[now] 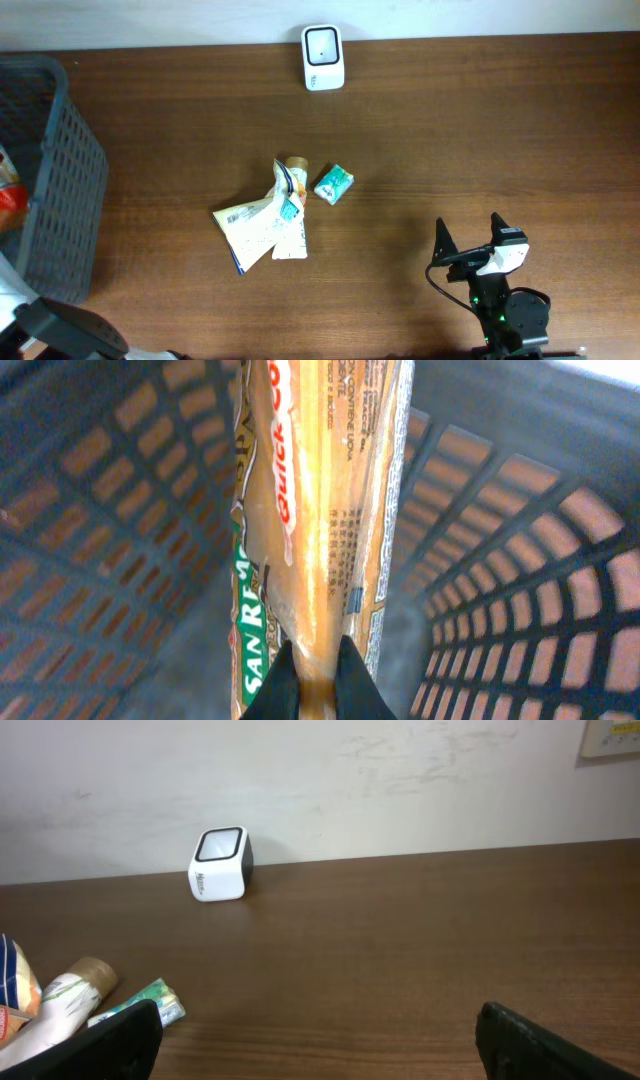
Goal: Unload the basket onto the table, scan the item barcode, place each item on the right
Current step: 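Place the long orange-capped package on the table, retract left arm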
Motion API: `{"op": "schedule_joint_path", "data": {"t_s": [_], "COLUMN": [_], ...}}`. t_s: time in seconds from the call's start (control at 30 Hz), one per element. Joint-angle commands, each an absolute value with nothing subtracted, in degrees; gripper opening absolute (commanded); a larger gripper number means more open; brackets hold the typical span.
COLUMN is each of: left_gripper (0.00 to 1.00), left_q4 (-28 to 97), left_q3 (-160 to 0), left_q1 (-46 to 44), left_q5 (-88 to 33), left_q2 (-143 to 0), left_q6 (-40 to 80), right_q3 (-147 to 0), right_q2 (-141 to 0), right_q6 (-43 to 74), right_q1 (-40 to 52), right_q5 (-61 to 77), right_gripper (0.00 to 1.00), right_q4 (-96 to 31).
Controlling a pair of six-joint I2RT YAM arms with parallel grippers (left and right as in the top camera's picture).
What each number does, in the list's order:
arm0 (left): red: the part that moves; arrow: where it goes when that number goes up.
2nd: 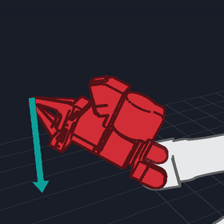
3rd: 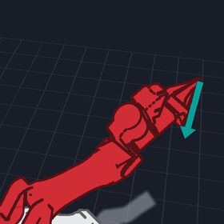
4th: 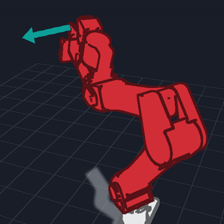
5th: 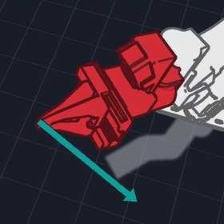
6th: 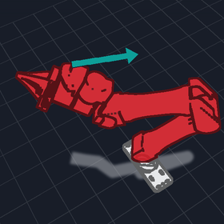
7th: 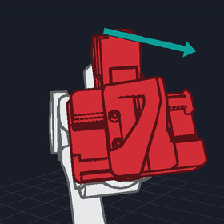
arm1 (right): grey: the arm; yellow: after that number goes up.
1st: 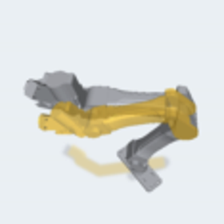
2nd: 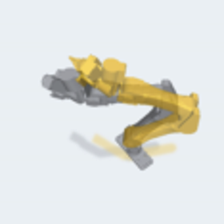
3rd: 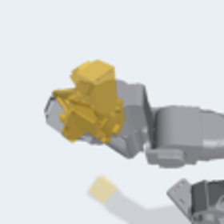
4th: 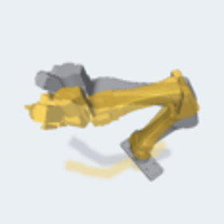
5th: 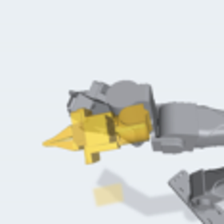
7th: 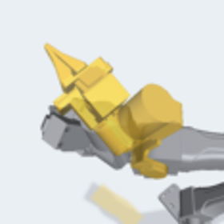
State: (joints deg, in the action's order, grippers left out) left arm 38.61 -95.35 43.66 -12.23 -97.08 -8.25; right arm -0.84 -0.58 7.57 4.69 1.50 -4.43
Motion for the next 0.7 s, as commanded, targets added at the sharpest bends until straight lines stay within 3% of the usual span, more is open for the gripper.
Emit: {"op": "schedule_joint_path", "data": {"t_s": [0.0, 0.27, 0.53, 0.67], "left_gripper": [0.00, 0.00, 0.00, 0.00], "left_q4": [30.02, 27.31, 61.80, 68.49], "left_q3": [-96.90, -96.90, -96.55, -96.55], "left_q1": [39.70, 21.34, 3.66, 1.91], "left_q5": [-15.25, -6.15, -6.17, -6.48], "left_q2": [-86.91, -70.50, -80.99, -92.88], "left_q6": [-6.00, -6.00, -1.41, -1.23], "right_q3": [-0.32, -0.32, -0.32, -0.32], "right_q2": [-0.19, -0.19, -0.19, -0.19], "right_q6": [7.77, 7.77, 7.77, 7.77], "right_q1": [4.47, 4.47, 4.47, 4.47], "right_q5": [1.21, 1.21, 1.21, 1.21], "right_gripper": [0.99, 0.99, 0.99, 0.99], "right_q4": [-4.47, -4.47, -4.47, -4.47]}}
